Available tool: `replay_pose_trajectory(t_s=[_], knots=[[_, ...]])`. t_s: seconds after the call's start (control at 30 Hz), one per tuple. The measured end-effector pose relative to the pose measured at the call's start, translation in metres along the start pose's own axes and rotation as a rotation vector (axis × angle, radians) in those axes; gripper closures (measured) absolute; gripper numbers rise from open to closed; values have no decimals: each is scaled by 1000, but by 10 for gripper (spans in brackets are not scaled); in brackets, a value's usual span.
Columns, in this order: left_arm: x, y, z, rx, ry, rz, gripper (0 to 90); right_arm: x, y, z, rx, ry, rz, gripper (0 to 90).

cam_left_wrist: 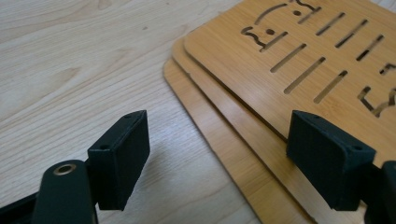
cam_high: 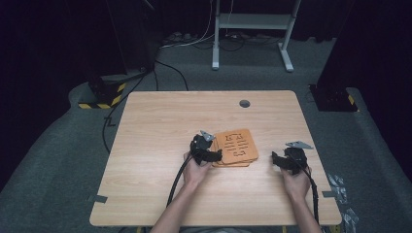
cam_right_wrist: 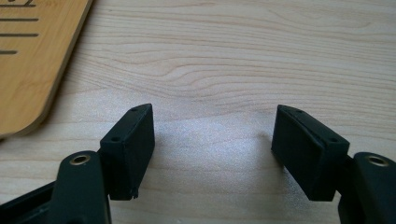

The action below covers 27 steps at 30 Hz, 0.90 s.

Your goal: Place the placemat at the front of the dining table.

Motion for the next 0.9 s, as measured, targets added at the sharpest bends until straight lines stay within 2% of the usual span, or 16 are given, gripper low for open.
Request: replay_pose_trajectory(t_s=[0.07,0.13,0.2,0.33,0.5,0.6,0.9], knots=[[1,2,0,-2,0,10,214,0,0,0,3,-4,-1,299],[1,4,1,-8,0,10,213,1,0,1,-5,9,2,299],[2,6,2,-14,0,8,212,0,0,0,3,-4,1,299],[3,8,2,-15,2,12,211,1,0,1,-6,10,2,299],[3,11,3,-26,4,13,208,0,0,0,-1,2,-1,299],[2,10,1,-39,3,6,199,1,0,1,-5,8,2,299],[-4,-7,-13,-40,38,-26,201,1,0,1,-5,9,4,299]])
Point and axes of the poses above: each handheld gripper's, and its own axes: z roughly forward along the jaws, x roughly out of its top, y roughly to its right, the point moved 8 cm from there along z, roughly forward along the jaws, and after that the axes turned 14 degrees about -y, right-handed, at the moved point
